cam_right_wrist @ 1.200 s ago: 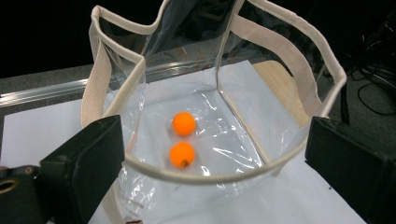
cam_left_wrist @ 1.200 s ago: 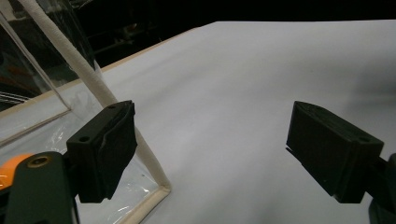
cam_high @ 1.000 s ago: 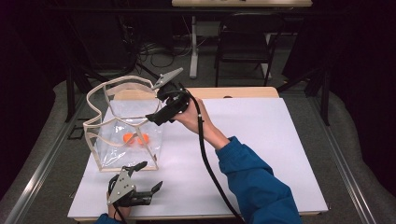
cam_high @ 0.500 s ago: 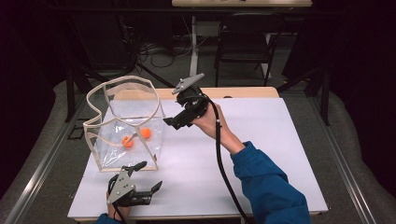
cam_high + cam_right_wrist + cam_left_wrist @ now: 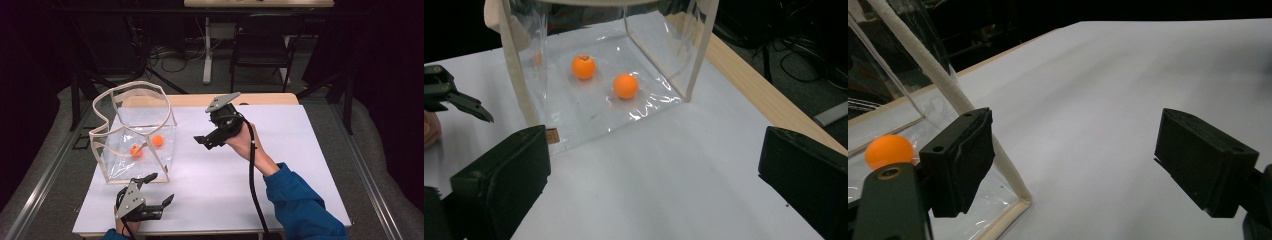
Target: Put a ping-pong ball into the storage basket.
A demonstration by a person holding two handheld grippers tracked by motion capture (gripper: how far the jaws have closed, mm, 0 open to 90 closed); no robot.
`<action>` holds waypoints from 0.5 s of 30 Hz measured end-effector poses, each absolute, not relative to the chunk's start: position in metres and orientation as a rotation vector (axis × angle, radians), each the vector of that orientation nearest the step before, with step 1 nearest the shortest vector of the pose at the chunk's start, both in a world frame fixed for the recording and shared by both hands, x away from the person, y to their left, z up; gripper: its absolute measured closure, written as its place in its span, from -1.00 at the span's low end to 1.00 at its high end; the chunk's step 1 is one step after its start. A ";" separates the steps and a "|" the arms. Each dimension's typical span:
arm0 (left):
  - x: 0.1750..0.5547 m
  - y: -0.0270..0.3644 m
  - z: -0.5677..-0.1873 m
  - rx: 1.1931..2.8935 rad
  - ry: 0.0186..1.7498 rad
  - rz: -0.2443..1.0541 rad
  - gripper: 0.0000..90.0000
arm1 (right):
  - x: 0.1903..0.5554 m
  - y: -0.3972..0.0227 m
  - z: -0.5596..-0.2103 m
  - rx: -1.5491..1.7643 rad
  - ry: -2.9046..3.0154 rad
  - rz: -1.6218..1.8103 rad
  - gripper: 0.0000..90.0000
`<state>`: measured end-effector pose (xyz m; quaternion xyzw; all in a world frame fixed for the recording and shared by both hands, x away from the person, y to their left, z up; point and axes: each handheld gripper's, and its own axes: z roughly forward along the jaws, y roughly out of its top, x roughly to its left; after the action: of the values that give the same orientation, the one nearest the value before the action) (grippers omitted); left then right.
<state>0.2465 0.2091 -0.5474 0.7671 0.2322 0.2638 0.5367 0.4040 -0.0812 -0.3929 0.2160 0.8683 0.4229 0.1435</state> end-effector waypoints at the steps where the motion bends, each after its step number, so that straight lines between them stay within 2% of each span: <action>1: 0.247 0.209 -0.548 1.827 0.554 0.628 -0.65 | 0.403 -0.084 -0.395 0.626 2.503 1.213 -1.00; 15: 0.247 0.208 -0.548 1.828 0.553 0.625 -0.65 | 0.394 -0.122 -0.424 0.712 2.488 1.155 -1.00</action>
<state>0.2470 0.2078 -0.5483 0.7679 0.2321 0.2625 0.5362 0.3938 -0.1216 -0.4242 0.2483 0.8676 0.4027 0.1532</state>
